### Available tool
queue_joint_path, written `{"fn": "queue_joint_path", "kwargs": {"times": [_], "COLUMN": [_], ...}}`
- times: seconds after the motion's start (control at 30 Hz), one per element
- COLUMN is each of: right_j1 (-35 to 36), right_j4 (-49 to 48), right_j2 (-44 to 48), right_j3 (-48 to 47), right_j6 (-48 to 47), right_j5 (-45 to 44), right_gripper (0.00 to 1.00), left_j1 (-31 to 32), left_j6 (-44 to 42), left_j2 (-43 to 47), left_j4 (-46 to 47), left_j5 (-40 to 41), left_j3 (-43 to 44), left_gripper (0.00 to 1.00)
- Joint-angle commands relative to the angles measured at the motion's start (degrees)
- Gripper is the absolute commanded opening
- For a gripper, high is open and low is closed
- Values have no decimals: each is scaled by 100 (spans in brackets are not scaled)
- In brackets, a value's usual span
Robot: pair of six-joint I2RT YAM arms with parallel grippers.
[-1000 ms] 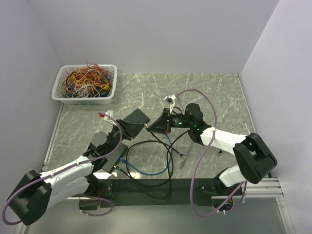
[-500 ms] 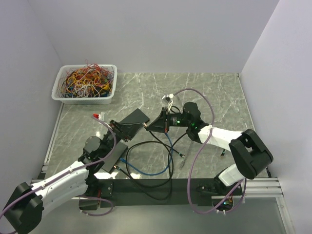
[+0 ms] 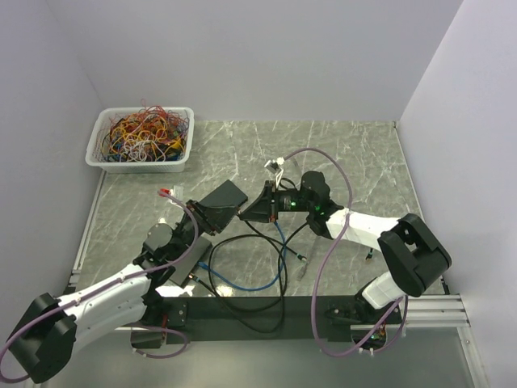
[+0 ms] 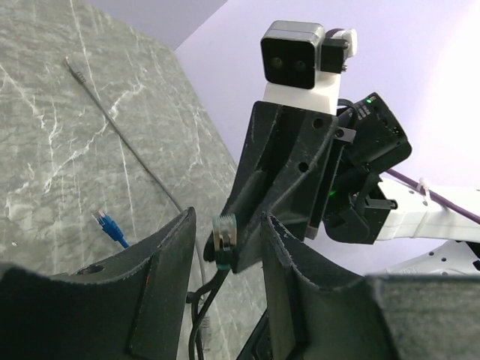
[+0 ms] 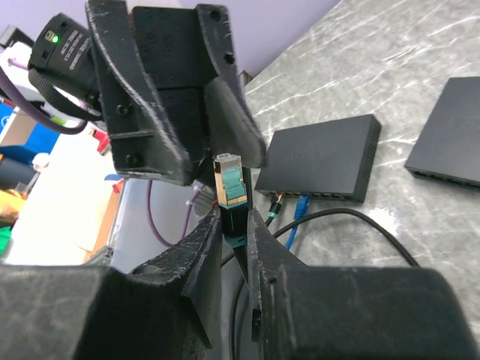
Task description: Insert the plug into the switch port
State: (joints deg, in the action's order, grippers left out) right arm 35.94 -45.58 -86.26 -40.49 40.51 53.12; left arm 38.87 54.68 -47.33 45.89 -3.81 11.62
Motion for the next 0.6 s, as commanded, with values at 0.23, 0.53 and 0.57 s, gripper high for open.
{"fn": "queue_joint_path", "kwargs": {"times": [0.23,0.53,0.57], "right_j1": [246,255,247], "right_j4": [-170,67,267], "right_j2": [144,171,214], "right_j3": [-161,-222,-249], "right_j6": [-17,-96,-201], "right_j5": [40,-144,-266], "right_gripper": [1,2,11], "left_j1": [173,340,384], "left_j6": [-264,-326,-335], "left_j2": [-347,-312,-303], "left_j4": [166,-535,-702], "left_j5": [65,363,355], "left_j3": [376,604,727], "left_gripper": [42,1,1]}}
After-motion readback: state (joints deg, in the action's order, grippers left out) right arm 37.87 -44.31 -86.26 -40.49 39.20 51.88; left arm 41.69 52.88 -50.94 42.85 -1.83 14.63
